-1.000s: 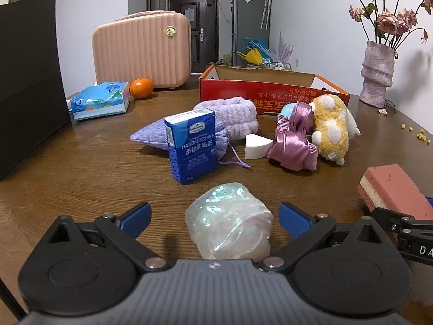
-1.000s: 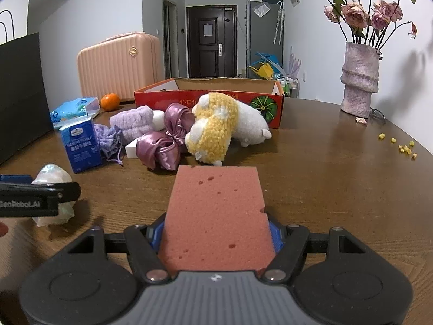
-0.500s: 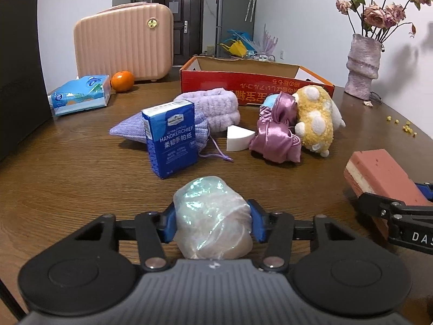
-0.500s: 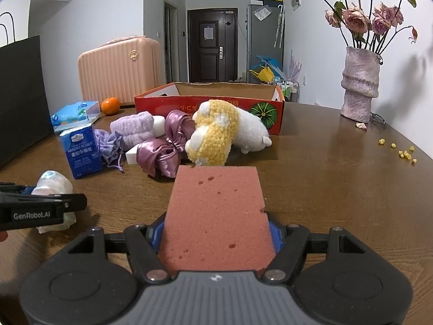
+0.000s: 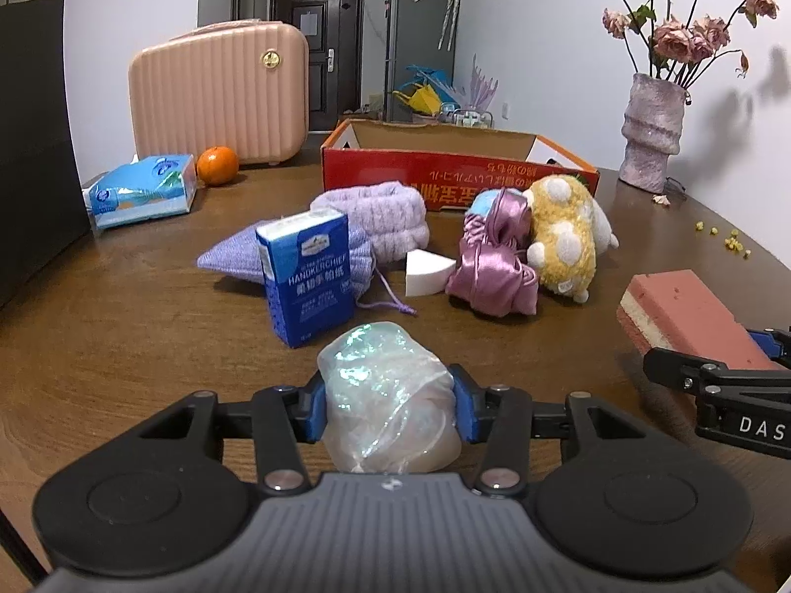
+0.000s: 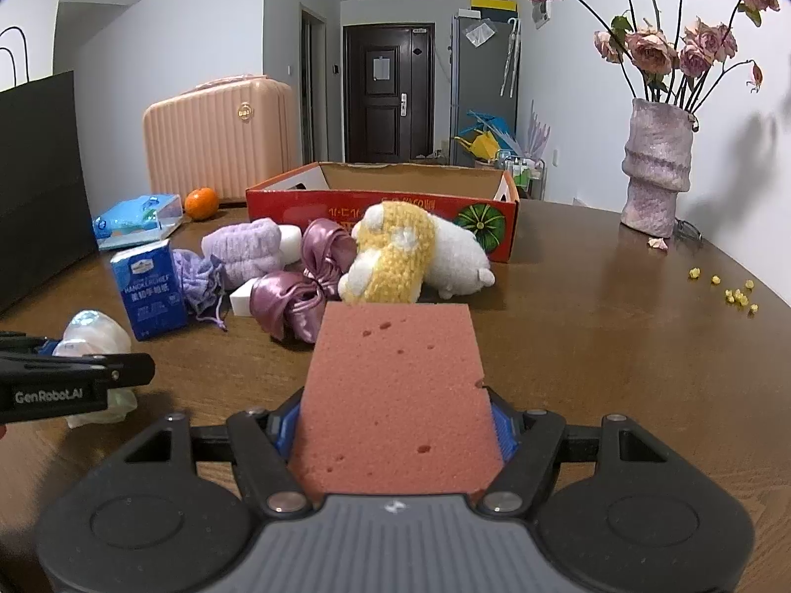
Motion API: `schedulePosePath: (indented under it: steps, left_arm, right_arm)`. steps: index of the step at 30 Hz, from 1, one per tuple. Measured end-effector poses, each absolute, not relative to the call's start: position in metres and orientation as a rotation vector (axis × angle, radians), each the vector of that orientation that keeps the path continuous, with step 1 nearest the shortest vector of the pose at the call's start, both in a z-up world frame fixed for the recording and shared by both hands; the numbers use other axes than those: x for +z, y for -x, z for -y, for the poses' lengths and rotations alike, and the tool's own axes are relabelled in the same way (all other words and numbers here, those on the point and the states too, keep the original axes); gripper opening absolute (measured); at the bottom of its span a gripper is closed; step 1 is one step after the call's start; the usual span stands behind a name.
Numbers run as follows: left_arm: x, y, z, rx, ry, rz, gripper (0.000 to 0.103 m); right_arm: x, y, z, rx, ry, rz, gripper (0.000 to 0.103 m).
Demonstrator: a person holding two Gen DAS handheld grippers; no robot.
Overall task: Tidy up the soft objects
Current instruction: 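Carry the sponge and the bag in both tools over the cardboard box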
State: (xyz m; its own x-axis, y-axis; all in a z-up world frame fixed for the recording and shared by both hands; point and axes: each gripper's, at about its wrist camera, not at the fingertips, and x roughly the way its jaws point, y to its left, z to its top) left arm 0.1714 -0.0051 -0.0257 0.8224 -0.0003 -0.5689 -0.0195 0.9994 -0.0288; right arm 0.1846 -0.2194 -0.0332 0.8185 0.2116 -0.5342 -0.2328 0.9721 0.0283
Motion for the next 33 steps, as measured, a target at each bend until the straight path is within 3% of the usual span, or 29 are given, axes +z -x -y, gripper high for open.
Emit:
schedulePosePath:
  steps: [33]
  left_arm:
    - [0.031,-0.216,0.001,-0.049,0.017,-0.485,0.047]
  right_arm:
    - [0.016,-0.236,0.210,0.206,0.046,-0.475,0.069]
